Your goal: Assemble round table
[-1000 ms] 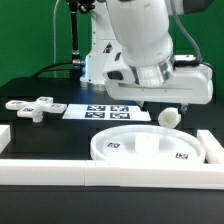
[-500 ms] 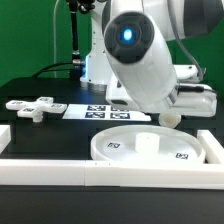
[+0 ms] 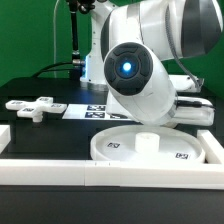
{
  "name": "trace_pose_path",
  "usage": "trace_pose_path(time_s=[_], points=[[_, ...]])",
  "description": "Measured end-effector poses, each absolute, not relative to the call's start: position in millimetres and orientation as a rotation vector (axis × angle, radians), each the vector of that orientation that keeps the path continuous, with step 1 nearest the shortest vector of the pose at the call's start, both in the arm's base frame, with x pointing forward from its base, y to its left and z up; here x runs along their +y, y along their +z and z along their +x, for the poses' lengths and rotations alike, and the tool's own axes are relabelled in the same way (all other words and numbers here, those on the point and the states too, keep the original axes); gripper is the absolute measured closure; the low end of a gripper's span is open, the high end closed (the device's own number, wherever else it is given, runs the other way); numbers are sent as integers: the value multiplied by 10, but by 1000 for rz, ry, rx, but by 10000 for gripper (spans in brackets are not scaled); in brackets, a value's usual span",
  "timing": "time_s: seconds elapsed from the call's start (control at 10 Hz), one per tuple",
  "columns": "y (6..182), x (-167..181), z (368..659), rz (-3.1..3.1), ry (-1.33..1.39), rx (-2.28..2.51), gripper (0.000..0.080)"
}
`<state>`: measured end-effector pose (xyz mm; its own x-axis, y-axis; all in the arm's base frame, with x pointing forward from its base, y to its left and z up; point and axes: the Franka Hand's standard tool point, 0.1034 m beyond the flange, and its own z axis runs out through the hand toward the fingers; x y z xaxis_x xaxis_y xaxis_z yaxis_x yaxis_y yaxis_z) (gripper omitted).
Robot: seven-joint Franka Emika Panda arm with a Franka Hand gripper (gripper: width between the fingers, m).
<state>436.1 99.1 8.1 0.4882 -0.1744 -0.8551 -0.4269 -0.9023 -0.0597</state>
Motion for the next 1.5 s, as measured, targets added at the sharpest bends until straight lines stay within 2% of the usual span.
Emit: trace_pose_path(time_s=[0.1, 0.3, 0.6, 1.0, 1.1, 1.4, 1.5], points=[[77, 998, 4354, -2472, 1377, 510, 372], [77, 1001, 4354, -2472, 1376, 506, 392], [127, 992, 4381, -2471, 1369, 487, 392], [684, 917, 4654, -2468, 1301, 370, 390], [725, 912, 4703, -2481, 1274, 371, 390], [675, 916, 4745, -2508, 1223, 384, 390], [645, 901, 4841, -2563, 1113, 379, 390]])
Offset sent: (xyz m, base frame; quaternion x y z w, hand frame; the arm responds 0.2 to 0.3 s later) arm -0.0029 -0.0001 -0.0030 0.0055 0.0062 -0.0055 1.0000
